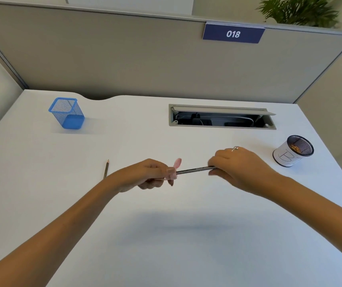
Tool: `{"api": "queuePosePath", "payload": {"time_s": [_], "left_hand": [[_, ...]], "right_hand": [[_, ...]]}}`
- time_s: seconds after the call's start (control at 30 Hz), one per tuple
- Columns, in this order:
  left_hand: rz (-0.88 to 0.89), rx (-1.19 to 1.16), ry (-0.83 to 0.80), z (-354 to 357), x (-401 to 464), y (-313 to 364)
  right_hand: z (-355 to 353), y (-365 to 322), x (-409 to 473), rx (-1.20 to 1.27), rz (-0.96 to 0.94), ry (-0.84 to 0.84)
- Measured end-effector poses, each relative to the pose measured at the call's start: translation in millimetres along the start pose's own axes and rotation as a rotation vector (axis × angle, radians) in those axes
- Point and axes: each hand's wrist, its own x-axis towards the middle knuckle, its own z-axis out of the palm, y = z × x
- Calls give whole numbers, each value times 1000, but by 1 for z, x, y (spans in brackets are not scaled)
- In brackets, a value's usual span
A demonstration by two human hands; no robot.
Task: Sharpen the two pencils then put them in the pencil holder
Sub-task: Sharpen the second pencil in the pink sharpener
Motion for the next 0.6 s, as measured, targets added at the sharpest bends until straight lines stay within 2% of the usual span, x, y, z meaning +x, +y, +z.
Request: {"api": "queuePosePath", "payload": {"time_s": [0.13, 0.2, 0.23, 0.27, 0.33, 0.43, 0.5, 0.53, 0.6], "left_hand": [[-237, -298, -208, 2, -1, 0], [-313, -430, -267, 4, -1, -2], [-326, -463, -271, 5, -1, -1], [-319, -451, -254, 6, -2, 0], [-233, -255, -156, 9, -4, 3], [40, 300, 105, 16, -7, 3], [234, 638, 249, 18, -7, -3], [306, 756, 279, 17, -6, -3], [343, 837, 298, 13, -6, -1]], "right_hand": [[9, 4, -12, -189, -163, 334], [9, -2, -13, -236, -178, 424], [10, -2, -14, -222, -179, 415], [10, -3, -15, -181, -160, 368], [11, -6, -15, -34, -31, 193], [7, -4, -9, 312, 248, -222], [3, 0, -5, 722, 431, -420], [0, 1, -3, 885, 492, -473], [0, -2, -2, 959, 508, -496]]}}
